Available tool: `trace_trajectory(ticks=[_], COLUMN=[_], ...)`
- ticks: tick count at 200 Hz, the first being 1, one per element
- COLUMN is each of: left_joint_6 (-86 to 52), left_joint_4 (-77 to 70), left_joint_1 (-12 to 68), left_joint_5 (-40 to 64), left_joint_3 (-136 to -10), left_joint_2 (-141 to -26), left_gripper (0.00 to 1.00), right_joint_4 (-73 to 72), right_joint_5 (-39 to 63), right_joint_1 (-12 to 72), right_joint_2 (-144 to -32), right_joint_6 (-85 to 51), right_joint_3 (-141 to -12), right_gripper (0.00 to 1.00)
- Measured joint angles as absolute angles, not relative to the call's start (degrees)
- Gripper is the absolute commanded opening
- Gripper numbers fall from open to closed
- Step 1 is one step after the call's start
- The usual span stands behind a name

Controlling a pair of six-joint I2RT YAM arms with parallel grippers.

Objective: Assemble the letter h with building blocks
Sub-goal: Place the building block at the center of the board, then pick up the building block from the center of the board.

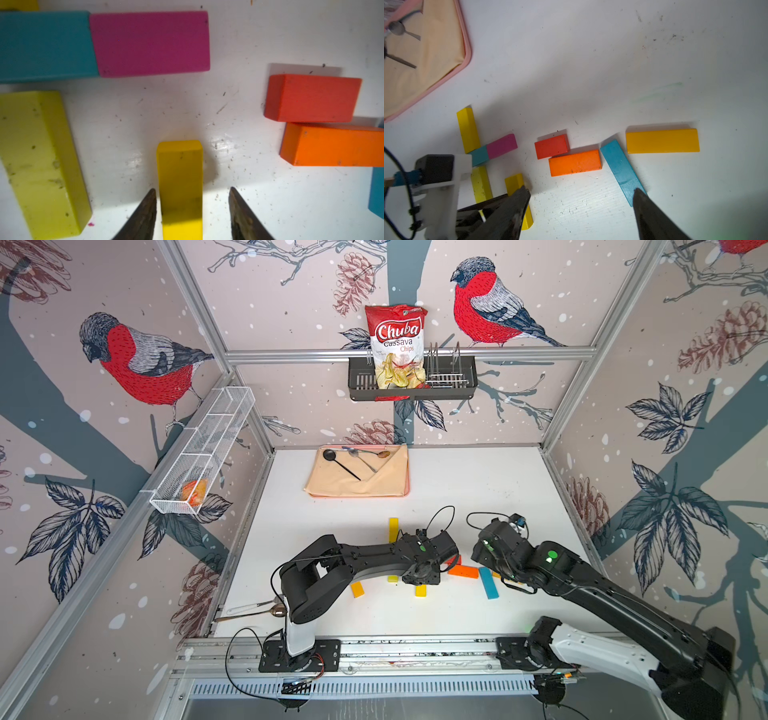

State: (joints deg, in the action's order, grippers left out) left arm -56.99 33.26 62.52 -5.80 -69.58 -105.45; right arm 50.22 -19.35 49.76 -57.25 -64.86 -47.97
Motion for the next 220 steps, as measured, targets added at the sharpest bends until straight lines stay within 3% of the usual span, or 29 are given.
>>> trace_trajectory(ticks=[43, 83, 111, 172, 220], left_joint_6=[-54.9, -50.3, -45.9, -41.4, -40.3], left_joint_4=[33.6, 34.2, 35.6, 39.5, 39.7], left_joint_1=[60.4, 51.0, 43.7, 36.5, 35.0], left_joint_5=[-7.3, -7.3, -6.2, -4.1, -3.2], left_joint_3=[-67.0, -57.8, -56.2, -54.2, -52.5], left_joint_2=[-93.3, -71.7, -61.0, -56.7, -55.7], left_gripper=[0.67, 0.75, 0.76, 0.73, 0.73], right_joint_4=[49.7, 45.4, 42.4, 39.1, 37.8], right_joint_5=[-19.4, -17.3, -15.0, -12.4, -10.6], right_joint_1=[54.5, 54.0, 55.7, 64.8, 66.2], right_joint_2=[-61.5, -65.0, -75.1, -98.2, -103.8], right_joint_6=[-68.5, -67.6, -65.1, -63.0, -63.0], right_joint_3=[-48.7, -49.2, -52.9, -62.9, -63.7], right_gripper=[0.87, 0.87, 0.85, 0.69, 0.44])
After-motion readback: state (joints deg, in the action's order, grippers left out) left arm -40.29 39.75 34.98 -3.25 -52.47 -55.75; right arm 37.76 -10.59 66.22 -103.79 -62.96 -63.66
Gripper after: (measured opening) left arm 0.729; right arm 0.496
